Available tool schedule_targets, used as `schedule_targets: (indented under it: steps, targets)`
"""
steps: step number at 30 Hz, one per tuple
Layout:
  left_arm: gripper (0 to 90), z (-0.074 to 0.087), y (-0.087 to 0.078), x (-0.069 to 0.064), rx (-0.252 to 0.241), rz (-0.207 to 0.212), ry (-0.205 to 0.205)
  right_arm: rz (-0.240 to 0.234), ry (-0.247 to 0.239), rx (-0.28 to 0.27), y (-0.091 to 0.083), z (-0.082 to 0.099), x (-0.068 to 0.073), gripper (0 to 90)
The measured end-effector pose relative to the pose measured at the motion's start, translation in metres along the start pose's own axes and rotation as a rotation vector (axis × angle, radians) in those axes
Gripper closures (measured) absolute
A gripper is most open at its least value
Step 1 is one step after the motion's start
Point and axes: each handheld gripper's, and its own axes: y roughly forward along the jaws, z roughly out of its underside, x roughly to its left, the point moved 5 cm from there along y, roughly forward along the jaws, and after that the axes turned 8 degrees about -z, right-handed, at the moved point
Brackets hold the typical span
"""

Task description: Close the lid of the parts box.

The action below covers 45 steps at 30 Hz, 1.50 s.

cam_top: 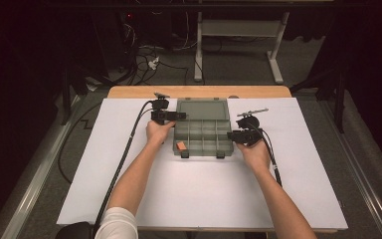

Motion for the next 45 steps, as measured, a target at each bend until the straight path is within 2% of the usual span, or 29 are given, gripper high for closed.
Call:
schedule_targets:
  steps: [14,22,24,30,34,39,45]
  targets:
    - [46.3,-0.0001,-0.0037,-0.0013,0.012,0.01,-0.012,-0.006,0.001,0.021,-0.0002,-0.0018,-0.0003,70.7]
    - [45.0,-0.0001,-0.0021,-0.0025,-0.001,0.004,-0.005,-0.009,0.007,0.02,-0.0002,-0.0019,-0.0006,70.7]
    - [44.1,0.0001,-0.0021,-0.0016,0.011,0.006,-0.01,-0.009,0.007,0.02,-0.0002,-0.0019,-0.0005,70.7]
    - [42.8,0.0008,-0.0032,0.0024,0.022,0.075,-0.066,-0.006,0.007,0.028,-0.0002,-0.0026,-0.0002,70.7]
    - [44.2,0.0002,-0.0045,0.0029,0.022,0.078,-0.064,-0.01,0.005,0.037,-0.0002,-0.0035,-0.0009,70.7]
    - [47.2,0.0,-0.0054,0.003,0.018,0.063,-0.046,-0.009,0.001,0.039,-0.0002,-0.0036,-0.0006,70.7]
    - [48.0,-0.0009,-0.0078,0.0026,0.018,0.067,-0.048,-0.009,0.007,0.044,-0.0002,-0.004,-0.0005,70.6]
